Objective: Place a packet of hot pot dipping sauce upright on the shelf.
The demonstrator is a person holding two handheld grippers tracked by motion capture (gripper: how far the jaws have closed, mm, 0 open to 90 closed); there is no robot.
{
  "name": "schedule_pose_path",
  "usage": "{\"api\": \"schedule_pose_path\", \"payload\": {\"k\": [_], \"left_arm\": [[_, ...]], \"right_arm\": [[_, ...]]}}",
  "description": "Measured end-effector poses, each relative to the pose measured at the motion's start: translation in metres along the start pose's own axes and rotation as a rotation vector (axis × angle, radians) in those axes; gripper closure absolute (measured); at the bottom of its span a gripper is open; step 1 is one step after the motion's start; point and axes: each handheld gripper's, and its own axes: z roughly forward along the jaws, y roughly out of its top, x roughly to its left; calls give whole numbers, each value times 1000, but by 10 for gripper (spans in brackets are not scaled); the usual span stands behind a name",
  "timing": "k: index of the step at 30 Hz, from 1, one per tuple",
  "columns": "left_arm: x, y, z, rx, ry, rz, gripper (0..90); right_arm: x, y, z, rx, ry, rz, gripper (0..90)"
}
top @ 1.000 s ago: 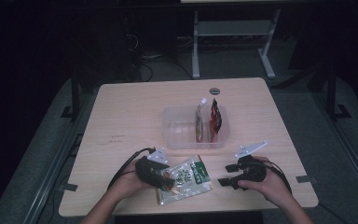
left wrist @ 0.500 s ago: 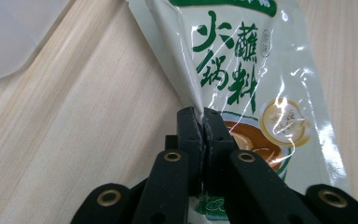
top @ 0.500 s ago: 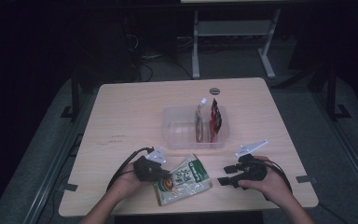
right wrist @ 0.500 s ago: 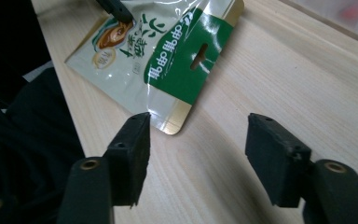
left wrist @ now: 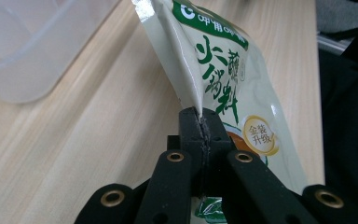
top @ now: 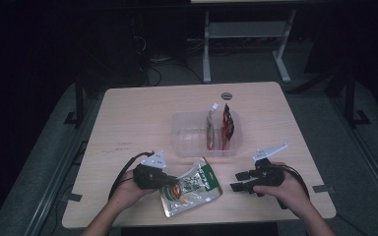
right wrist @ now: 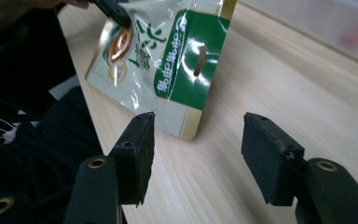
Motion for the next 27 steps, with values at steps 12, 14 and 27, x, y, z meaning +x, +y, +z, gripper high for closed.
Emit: {"api": "schedule_pose_path", "payload": {"k": [12,14,27], "left_arm": [[-4,6,-18,-76,6,17,899],[-5,7,-20,-91,8,22,899],[-10,11,-33,-147,9,51,900]], "right_arm": [[0,30,4,-75,96,-33,424],[-1,34,8,-83,114,-38,421],[-1,61,40,-81,233,-60,407]]}}
